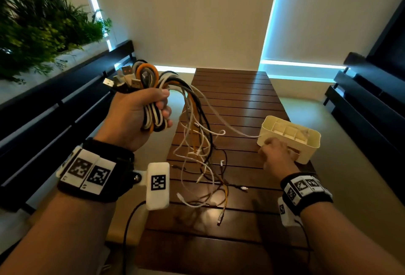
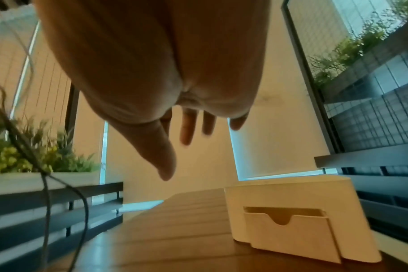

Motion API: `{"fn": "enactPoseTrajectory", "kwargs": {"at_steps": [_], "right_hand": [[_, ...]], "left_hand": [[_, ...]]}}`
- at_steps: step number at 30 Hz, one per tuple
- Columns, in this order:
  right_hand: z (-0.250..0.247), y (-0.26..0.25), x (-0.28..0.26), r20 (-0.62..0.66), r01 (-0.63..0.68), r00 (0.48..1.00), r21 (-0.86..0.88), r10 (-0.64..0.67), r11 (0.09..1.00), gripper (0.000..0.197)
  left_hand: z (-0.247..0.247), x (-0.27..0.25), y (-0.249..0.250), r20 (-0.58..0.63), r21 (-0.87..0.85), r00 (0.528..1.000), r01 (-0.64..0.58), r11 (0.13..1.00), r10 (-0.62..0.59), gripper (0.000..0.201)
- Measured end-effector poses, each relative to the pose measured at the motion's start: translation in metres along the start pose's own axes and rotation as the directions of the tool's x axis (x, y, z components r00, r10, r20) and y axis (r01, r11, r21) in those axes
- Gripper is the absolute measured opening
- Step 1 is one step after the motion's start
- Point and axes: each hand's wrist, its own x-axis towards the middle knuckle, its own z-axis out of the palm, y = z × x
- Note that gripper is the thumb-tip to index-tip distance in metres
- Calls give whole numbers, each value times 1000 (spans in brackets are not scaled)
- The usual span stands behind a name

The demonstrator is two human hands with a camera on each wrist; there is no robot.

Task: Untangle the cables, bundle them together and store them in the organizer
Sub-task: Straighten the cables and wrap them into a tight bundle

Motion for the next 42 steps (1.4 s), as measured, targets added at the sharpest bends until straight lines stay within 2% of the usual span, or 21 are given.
{"fn": "enactPoseTrajectory", "kwargs": {"at_steps": [1,3,4,6,8,9,10,13,14,16,19,21,24,28,32,36,40,42], "right_hand": [[-3,-3,-3,10,39,999,66,-40,997,15],[-17,-17,-11,29,103,993,265,-115,959,14],[-27,-26,-15,2,136,989,378,-148,916,17],[-53,-46,-24,-181,263,964,521,-195,812,22],[-83,-64,-36,-374,419,900,609,-223,673,20],[-96,-73,-42,-428,483,870,648,-243,589,21],[-107,-80,-45,-444,519,854,689,-272,506,32],[-124,-102,-47,-323,478,835,828,-445,294,71],[-124,-108,-46,-277,430,823,875,-496,224,74],[-117,-114,-42,-213,324,843,934,-493,151,57],[-108,-115,-46,-103,195,903,964,-416,184,22],[-104,-113,-52,-85,149,926,978,-369,147,12],[-108,-115,-56,-151,203,931,971,-334,127,18],[-112,-122,-60,-240,307,925,929,-295,206,13],[-118,-131,-66,-293,313,948,925,-120,216,20],[-128,-137,-72,-309,320,947,928,-86,190,24],[-126,-140,-71,-339,336,939,880,-51,336,26],[-123,-140,-68,-353,333,935,854,-26,399,26]], "left_hand": [[1,0,-1,5,11,1000,7,1000,-7,24],[5,-2,-5,32,27,999,24,999,-25,4],[8,-3,-10,38,39,998,48,998,-50,10],[15,-5,-19,47,44,994,98,994,-100,21],[22,-9,-25,73,53,989,129,990,-132,24],[25,-10,-27,95,71,985,137,988,-144,20],[28,-12,-28,118,91,981,140,986,-151,16],[38,-16,-27,213,157,959,156,975,-187,17],[42,-18,-25,259,185,947,143,972,-188,17],[47,-21,-19,313,217,935,103,971,-169,16],[40,-21,-8,267,166,957,71,983,-114,11],[32,-19,-7,205,114,976,57,992,-79,15],[31,-21,-15,112,0,992,60,998,-60,13],[32,-20,-30,7,-109,996,85,990,-85,9],[41,-23,-40,29,-42,994,108,993,-107,15],[53,-25,-53,36,-46,989,147,988,-145,31],[55,-25,-56,84,-48,984,161,986,-156,33],[55,-23,-57,102,14,985,140,990,-141,32]]}}
